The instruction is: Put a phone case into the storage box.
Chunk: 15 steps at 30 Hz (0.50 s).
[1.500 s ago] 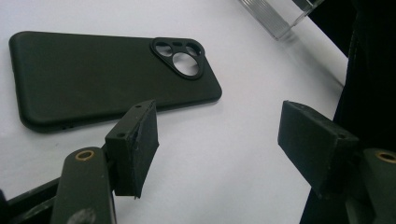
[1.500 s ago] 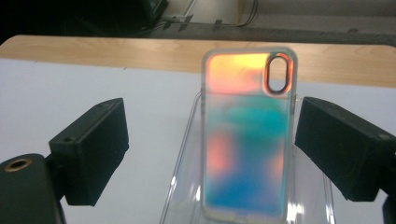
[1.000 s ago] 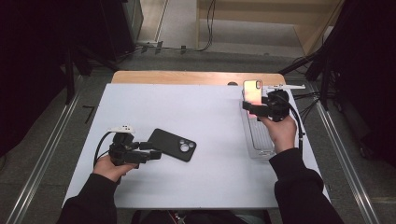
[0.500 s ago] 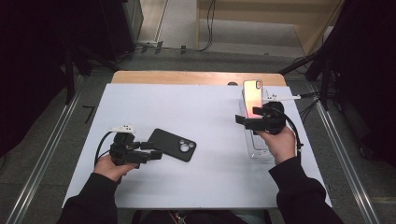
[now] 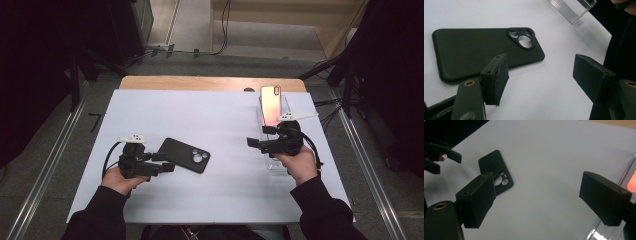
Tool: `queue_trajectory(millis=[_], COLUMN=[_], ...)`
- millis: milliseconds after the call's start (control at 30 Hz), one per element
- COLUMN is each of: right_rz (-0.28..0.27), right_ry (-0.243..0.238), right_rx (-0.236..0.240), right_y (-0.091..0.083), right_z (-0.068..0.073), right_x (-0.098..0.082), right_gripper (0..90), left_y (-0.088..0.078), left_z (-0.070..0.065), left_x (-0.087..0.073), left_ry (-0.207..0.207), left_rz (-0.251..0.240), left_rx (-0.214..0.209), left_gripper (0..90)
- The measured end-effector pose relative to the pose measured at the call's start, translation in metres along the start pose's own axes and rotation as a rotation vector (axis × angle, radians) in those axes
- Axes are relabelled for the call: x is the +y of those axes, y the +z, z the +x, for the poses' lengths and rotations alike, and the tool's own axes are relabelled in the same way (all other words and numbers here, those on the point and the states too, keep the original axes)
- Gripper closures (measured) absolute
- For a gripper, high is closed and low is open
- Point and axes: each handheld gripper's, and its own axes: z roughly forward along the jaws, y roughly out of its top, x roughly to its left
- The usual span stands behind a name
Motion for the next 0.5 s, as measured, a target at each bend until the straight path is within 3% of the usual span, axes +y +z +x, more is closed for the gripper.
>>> queue_trajectory(millis=[367,500], right_rz=[0.042,0.062], right_ry=[-0.015,-0.037], right_rx=[0.101,0.113], right_y=[-0.003,-0.002], right_z=[0.015,0.018], right_x=[-0.022,-0.028], right_gripper=[13.0,13.0], left_y=[0.001,0.001], left_z=[-0.003,-0.004], left_x=[0.0,-0.001], left_ry=[0.005,0.005], left_rz=[0.002,0.001], left_rx=[-0.009,-0.012], left_gripper=[29.3,29.3])
